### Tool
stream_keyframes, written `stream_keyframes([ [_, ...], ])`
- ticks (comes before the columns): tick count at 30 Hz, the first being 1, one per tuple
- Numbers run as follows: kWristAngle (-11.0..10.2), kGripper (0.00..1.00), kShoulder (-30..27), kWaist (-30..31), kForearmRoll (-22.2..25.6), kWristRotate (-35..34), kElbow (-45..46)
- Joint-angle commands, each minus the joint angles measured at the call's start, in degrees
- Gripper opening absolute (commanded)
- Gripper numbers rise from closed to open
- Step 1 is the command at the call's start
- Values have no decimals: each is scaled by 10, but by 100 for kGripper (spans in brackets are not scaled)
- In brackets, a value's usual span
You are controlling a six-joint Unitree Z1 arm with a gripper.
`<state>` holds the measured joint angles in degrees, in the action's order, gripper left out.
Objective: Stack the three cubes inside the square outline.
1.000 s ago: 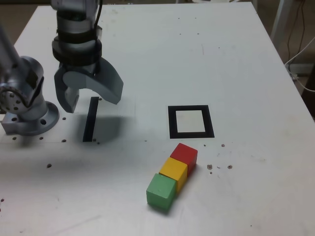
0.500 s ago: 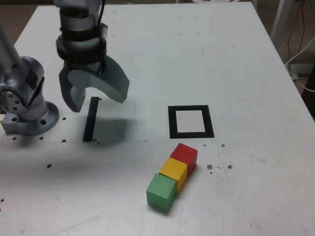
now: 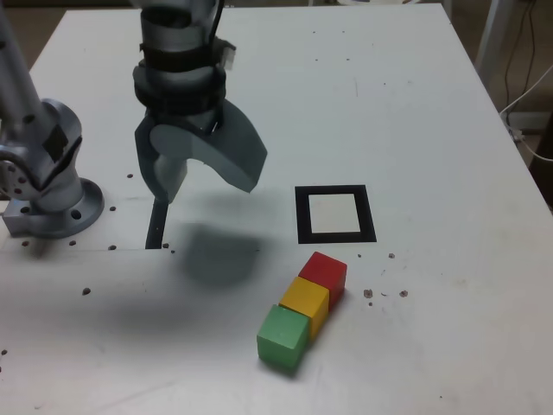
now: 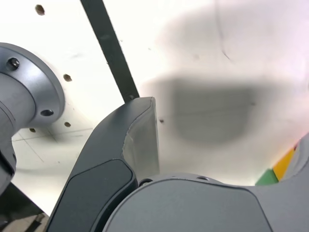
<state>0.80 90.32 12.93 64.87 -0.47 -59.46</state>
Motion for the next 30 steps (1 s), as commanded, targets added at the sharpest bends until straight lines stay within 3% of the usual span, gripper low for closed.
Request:
stream_keyframes([
  [1, -4, 100, 9, 14, 16, -2, -20],
  [12, -33, 100, 62, 72, 66, -4, -122],
  [22, -35, 100, 165, 134, 87, -4, -241],
  [30, -29, 100, 229, 150, 87, 5, -292],
])
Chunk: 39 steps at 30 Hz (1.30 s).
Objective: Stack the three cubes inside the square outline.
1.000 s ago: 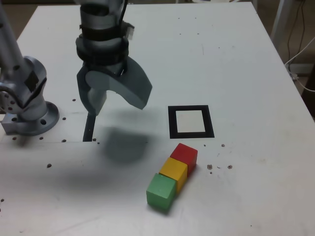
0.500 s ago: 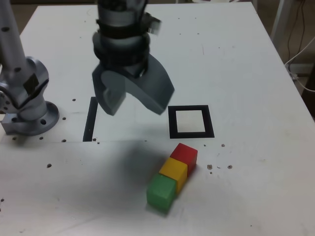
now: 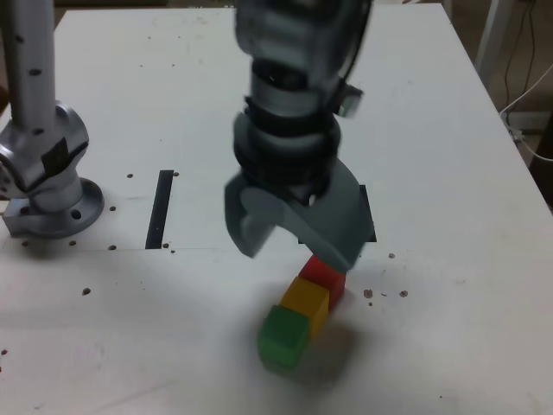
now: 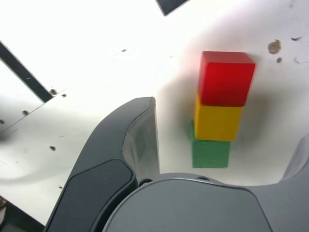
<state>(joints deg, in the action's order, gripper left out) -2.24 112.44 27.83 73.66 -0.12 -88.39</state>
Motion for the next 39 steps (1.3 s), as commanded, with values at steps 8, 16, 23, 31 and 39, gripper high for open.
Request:
stream_keyframes([
  [8, 3, 99, 32, -3, -22, 9, 5],
  [16, 11, 99, 62, -12, -46, 25, 6],
  [23, 11, 99, 81, -28, -56, 35, 9],
  [31, 6, 91, 92, -51, -52, 49, 0],
  [39, 4, 67, 102, -55, -55, 53, -13],
])
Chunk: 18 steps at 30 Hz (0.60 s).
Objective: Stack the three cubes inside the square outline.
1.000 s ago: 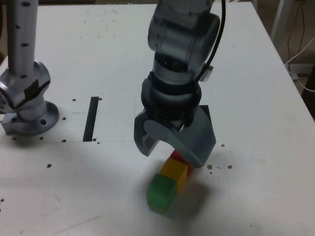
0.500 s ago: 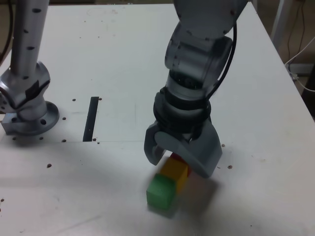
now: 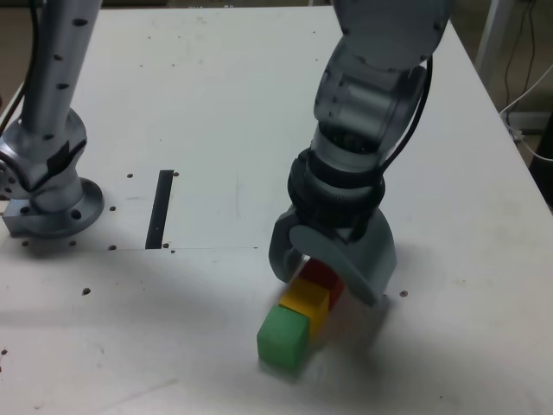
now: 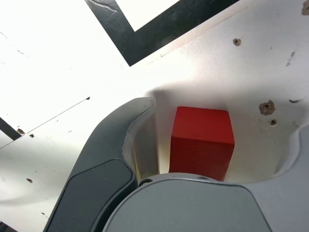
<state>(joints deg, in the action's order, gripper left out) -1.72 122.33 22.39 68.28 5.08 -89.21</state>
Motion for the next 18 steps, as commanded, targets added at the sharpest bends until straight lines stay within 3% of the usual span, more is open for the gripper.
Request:
stream_keyframes([
  [1, -1, 62, 4, -1, -2, 1, -5],
  [5, -5, 40, 7, -1, -6, 1, -7],
  [8, -9, 30, 7, -1, -8, 1, -7],
  [18, -11, 28, 6, -3, -8, 1, -2],
])
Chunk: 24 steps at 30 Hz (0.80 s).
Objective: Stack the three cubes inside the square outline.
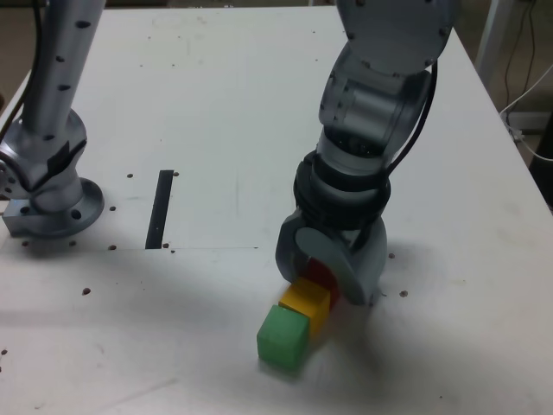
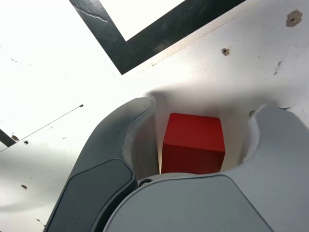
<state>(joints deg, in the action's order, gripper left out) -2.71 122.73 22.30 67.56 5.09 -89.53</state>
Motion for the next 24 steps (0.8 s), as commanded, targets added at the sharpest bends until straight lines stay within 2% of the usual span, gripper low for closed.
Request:
stream_keyframes([
  [1, -1, 28, 2, -2, -1, 1, 2],
  [15, -4, 28, 0, -3, 1, 1, 2],
  [24, -19, 28, -14, -18, 28, -2, -12],
])
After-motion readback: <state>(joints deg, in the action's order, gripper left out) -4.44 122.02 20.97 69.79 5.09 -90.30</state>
